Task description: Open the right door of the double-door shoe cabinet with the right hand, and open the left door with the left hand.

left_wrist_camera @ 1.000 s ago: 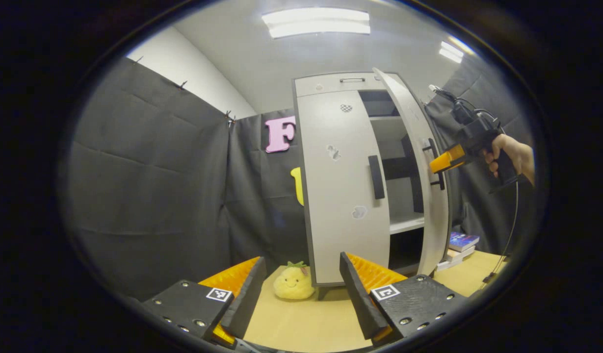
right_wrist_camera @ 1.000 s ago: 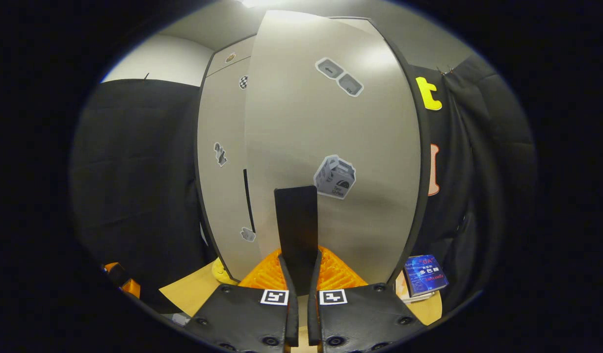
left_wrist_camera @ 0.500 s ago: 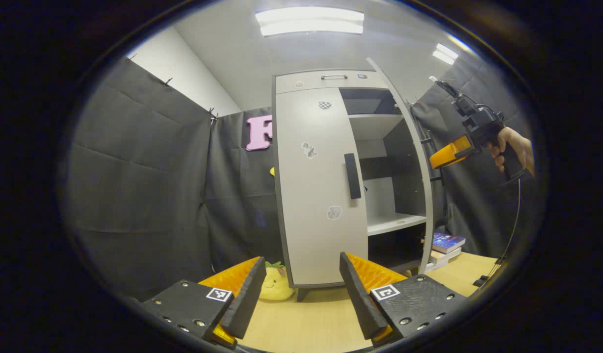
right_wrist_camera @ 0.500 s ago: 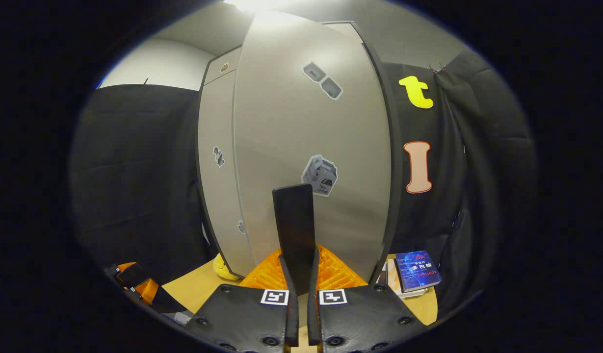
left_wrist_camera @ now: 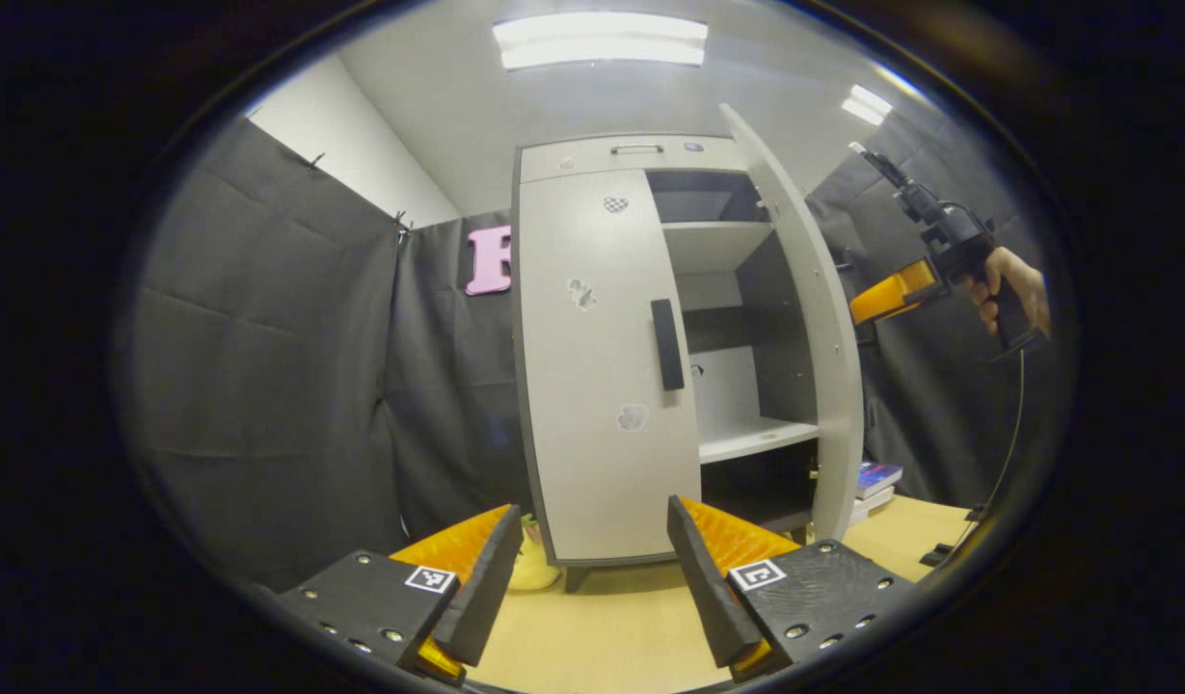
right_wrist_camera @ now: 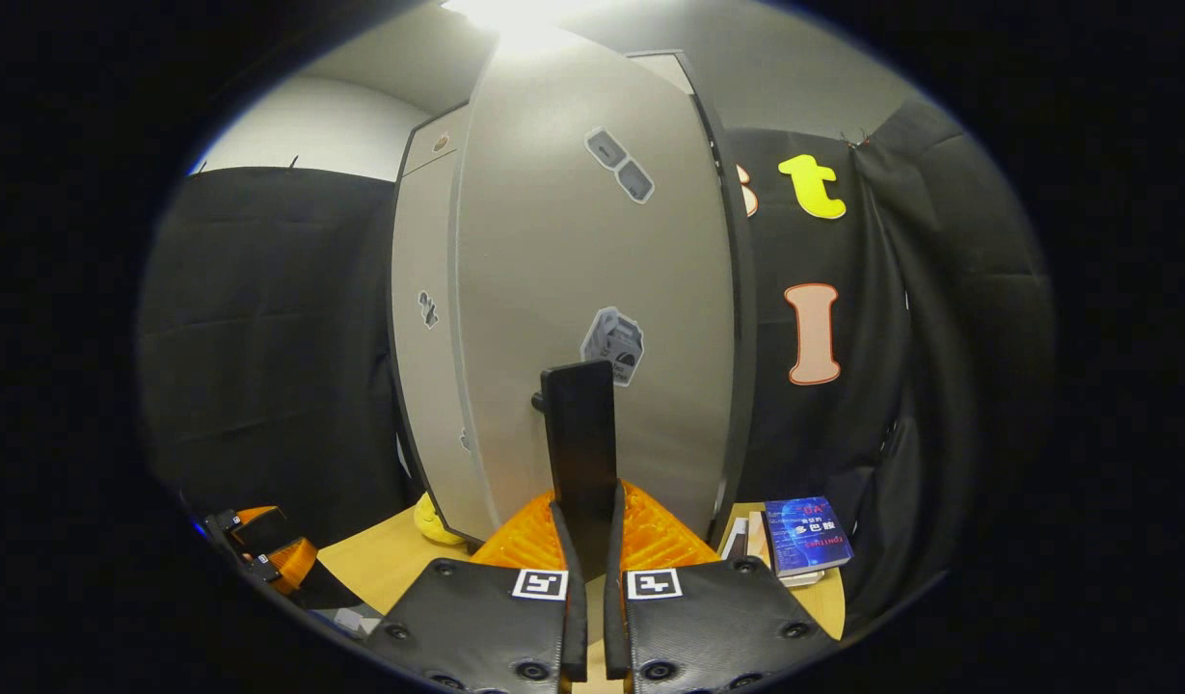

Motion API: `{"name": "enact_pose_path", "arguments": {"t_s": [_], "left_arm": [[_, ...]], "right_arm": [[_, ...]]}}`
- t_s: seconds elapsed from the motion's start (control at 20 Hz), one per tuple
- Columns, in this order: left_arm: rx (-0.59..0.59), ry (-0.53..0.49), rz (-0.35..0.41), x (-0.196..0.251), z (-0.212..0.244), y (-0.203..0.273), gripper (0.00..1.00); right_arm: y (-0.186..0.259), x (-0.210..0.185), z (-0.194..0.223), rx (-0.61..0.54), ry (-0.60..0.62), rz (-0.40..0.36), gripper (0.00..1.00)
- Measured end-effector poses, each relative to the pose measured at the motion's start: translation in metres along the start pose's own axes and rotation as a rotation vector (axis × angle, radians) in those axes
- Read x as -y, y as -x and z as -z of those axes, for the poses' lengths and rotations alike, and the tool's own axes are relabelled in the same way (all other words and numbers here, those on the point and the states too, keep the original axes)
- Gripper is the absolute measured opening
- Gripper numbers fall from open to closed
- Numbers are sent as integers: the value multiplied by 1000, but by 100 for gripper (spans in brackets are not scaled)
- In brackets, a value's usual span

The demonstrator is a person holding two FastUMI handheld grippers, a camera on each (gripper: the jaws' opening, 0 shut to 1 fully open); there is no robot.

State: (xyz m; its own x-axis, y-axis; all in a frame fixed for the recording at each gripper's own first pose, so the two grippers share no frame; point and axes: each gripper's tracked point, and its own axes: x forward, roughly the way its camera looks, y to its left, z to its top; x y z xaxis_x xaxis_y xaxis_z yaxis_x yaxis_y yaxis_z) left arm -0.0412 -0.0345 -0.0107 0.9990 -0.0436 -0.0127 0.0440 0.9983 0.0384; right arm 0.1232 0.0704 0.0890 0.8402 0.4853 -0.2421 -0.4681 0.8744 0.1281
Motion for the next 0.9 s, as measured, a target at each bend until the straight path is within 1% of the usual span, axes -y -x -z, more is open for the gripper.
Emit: {"name": "enact_pose_path", "arguments": {"t_s": [0.1, 0.15, 0.2, 0.25, 0.3, 0.35, 0.6, 0.85, 0.9], "left_arm": [[-3, -2, 7, 4, 1, -2, 88], [-2, -5, 10, 6, 0, -3, 88], [-2, -8, 14, 12, -1, -4, 88], [-2, -10, 19, 16, -2, -5, 88], [-5, -9, 26, 20, -1, -6, 87], [-10, -8, 33, 24, 1, -7, 87], [-15, -5, 66, 45, 3, -16, 87], [-4, -7, 86, 54, -4, -25, 87], [-3, -9, 89, 55, -3, -28, 87]], "right_arm": [[2, 4, 0, 5, -2, 7, 5], [3, 6, 0, 8, -5, 12, 8], [4, 7, 0, 12, -7, 18, 8], [4, 9, -1, 19, -6, 25, 5], [4, 12, -1, 27, -8, 33, 8], [4, 15, -2, 32, -11, 43, 8], [9, 35, -3, 38, 3, 119, 8], [18, 65, -7, 54, 0, 234, 7], [18, 66, -6, 60, -11, 238, 3]]}}
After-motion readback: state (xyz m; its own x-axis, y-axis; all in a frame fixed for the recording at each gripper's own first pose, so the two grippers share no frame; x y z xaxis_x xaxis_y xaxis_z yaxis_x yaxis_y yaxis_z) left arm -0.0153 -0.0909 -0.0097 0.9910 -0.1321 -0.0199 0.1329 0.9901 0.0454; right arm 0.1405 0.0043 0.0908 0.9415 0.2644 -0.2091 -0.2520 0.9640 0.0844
